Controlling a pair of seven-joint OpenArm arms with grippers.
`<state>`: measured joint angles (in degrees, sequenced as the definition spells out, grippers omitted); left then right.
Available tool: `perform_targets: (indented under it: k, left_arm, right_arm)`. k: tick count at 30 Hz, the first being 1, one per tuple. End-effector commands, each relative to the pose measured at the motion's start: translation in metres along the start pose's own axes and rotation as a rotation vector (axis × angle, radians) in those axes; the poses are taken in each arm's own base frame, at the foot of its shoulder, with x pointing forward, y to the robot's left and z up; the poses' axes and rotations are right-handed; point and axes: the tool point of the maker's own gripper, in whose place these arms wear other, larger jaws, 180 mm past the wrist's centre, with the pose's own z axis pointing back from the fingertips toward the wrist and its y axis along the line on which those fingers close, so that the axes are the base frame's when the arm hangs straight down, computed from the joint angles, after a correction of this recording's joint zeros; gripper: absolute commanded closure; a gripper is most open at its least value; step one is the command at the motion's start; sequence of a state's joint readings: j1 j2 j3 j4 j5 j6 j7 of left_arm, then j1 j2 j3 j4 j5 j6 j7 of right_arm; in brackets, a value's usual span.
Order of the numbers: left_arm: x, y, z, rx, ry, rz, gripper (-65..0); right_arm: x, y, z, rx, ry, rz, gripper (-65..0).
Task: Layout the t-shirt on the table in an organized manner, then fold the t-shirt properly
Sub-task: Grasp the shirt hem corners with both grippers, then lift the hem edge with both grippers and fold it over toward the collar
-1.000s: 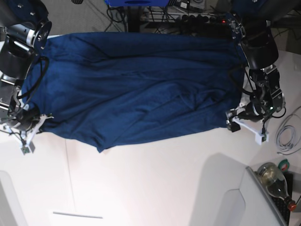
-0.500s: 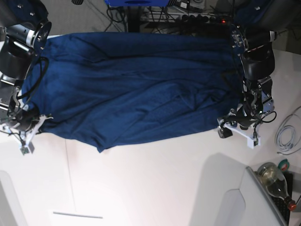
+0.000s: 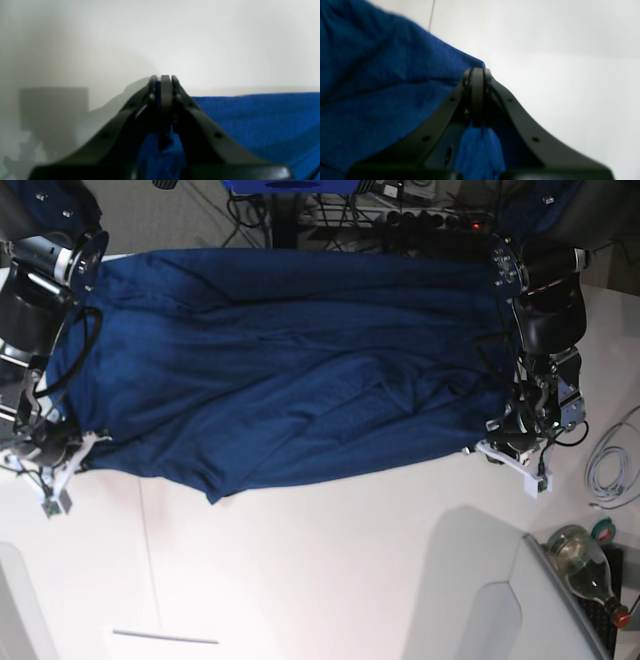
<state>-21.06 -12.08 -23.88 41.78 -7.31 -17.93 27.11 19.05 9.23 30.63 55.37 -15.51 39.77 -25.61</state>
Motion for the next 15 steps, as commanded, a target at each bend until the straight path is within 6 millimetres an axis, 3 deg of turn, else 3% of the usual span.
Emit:
perform_targets:
  k: [1, 9, 15]
  left_arm:
    - [0.042, 0.000, 0.007, 0.001, -0.102, -0.015, 0.0]
    - [0.095, -0.021, 0.028, -0.020, -0.176, -0.077, 0.0]
    - [0.098, -0.029, 0.031, -0.027, -0.170, -0.113, 0.0]
  right_arm:
    - [0.031, -0.012, 0.007, -0.021, -0.077, 0.009, 0.0]
    - [0.049, -0.011, 0.008, -0.017, -0.133, 0.026, 0.0]
    - [0.044, 0.001, 0.003, 0.004, -0.114, 0.073, 0.0]
